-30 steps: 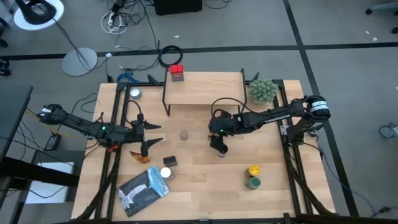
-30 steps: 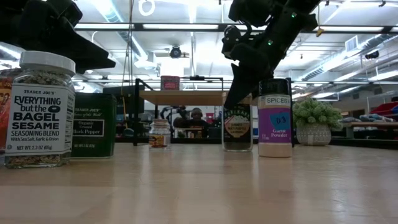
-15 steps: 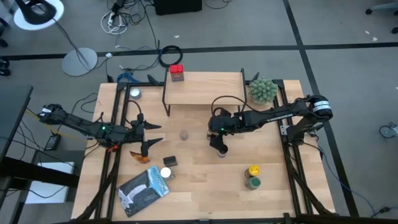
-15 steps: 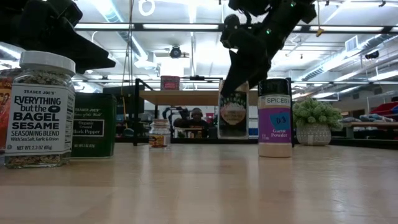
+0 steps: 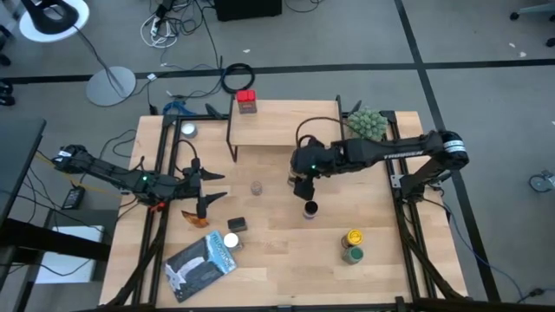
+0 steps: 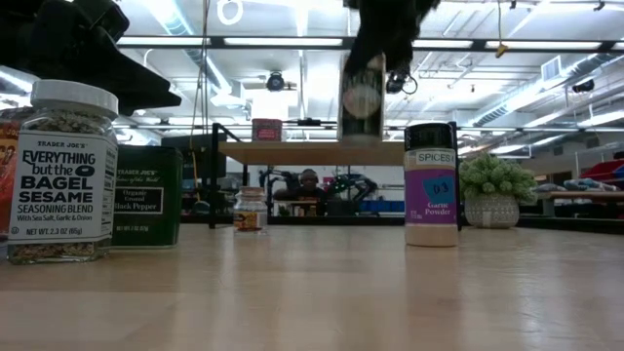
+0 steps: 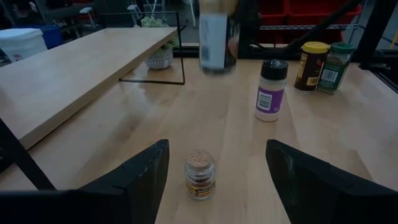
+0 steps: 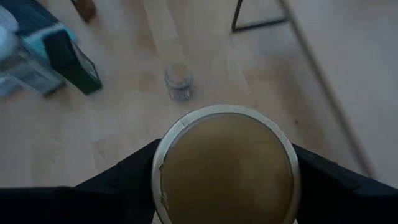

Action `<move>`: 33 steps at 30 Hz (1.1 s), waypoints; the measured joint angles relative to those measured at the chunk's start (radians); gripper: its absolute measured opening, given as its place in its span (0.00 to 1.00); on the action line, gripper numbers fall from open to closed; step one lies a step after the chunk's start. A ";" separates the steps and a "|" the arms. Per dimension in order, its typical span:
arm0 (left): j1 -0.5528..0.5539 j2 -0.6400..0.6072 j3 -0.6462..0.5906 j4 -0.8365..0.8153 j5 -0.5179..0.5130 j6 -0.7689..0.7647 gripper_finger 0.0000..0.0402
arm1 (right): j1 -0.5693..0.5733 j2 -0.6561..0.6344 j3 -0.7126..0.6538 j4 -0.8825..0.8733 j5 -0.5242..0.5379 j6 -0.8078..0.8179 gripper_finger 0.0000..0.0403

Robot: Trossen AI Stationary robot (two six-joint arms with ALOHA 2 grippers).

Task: Shelf spices
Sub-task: Put the gold seasoning bottle on the shelf

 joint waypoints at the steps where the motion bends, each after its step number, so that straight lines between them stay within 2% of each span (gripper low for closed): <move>1: 0.000 0.000 0.000 0.000 0.000 0.000 0.68 | -0.004 -0.001 0.025 -0.017 0.000 -0.011 0.70; 7: 0.000 0.000 0.000 0.000 0.000 0.000 0.68 | -0.056 -0.007 0.157 -0.151 0.040 -0.068 0.70; 11: 0.000 0.000 -0.001 0.000 0.000 0.000 0.68 | -0.129 -0.007 0.196 -0.228 0.039 -0.086 0.70; 21: 0.000 0.000 -0.001 -0.001 0.000 0.000 0.68 | -0.359 -0.007 0.198 -0.243 -0.076 -0.192 0.70; 33: 0.000 0.000 -0.001 0.000 0.000 0.000 0.68 | -0.663 -0.007 0.198 -0.190 -0.279 -0.342 0.70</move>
